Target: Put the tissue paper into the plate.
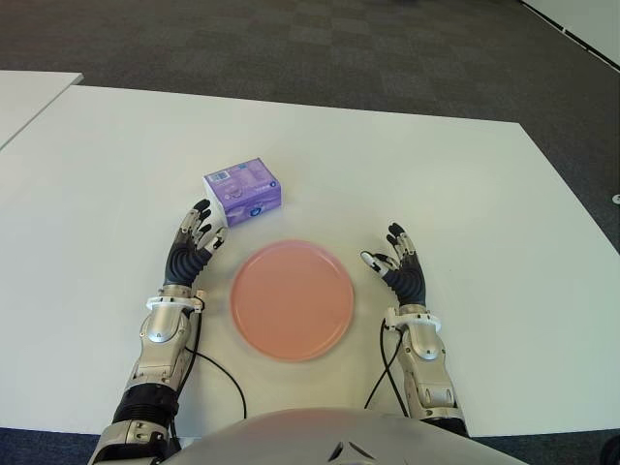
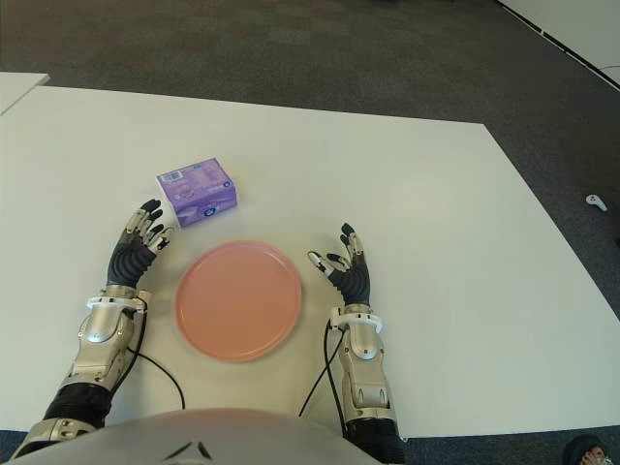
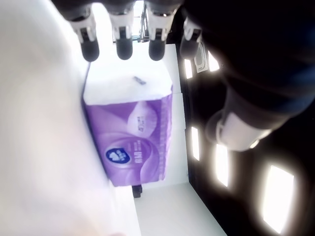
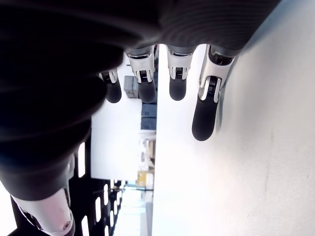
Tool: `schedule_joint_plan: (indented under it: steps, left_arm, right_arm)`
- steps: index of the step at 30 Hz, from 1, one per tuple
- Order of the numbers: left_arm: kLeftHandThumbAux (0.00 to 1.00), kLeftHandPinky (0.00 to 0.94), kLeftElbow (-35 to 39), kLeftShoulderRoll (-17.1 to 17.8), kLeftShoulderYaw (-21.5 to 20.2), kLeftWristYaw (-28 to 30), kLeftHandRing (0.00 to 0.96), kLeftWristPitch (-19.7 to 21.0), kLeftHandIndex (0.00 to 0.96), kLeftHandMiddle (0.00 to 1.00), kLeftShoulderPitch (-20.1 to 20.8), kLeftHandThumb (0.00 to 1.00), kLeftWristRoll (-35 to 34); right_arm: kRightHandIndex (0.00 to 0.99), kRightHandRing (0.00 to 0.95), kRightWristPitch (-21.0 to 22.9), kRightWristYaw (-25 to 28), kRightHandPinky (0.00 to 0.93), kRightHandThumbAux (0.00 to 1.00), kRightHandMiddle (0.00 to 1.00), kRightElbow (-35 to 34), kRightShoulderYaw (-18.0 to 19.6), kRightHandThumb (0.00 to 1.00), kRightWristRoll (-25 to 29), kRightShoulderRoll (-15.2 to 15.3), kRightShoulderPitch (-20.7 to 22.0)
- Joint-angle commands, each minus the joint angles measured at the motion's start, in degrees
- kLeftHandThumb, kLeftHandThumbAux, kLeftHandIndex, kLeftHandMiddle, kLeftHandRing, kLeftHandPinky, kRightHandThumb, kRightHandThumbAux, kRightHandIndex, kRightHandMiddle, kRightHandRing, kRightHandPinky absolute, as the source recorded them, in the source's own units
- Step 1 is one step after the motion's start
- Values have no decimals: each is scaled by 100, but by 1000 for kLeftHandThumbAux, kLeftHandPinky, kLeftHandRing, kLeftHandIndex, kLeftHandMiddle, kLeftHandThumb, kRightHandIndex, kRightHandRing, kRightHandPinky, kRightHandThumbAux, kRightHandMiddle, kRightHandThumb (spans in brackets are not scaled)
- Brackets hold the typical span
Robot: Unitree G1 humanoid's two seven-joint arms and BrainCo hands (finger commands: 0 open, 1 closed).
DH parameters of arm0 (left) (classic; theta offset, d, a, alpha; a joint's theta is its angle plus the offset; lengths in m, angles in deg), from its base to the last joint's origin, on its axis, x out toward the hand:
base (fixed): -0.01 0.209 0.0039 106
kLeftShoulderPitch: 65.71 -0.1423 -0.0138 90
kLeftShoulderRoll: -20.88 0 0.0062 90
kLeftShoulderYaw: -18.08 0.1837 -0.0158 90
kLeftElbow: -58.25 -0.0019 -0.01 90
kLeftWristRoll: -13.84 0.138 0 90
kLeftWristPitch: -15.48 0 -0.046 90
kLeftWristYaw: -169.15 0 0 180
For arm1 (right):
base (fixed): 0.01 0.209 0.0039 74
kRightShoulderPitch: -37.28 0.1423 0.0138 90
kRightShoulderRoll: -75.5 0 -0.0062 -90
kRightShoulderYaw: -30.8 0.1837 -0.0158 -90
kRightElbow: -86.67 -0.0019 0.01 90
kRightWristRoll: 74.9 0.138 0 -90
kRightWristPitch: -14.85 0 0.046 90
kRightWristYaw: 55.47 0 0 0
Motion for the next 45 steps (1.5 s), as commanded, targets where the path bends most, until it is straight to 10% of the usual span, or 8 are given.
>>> schedule_joint_plan:
  steps: [1,25,35,45]
  left_arm:
    - [638,0,-374,-67,32,37,0,157,0,0,-332,0,38]
    - [615,0,716,416,-637,-207,0,807,0,0,243,5,-46]
    - [639,0,328,968,-1163,-414,0,893,0,0,1482,3,-156]
    - [630,0,105,1523,-1132,-1140,0,83,0,0,2340,0,803]
  right_arm:
    - [0,0,467,-3,0,743,0,518,-2,97,-7,-24,-343]
    - [0,0,499,-33,0,736,0,731,3,97,-1,-47,-120]
    - [0,0,434,-65,0,731,0,889,20,99,-2,-42,-1]
    - [0,0,373,-85,0,738,2,960,16,98,-11,-46,83]
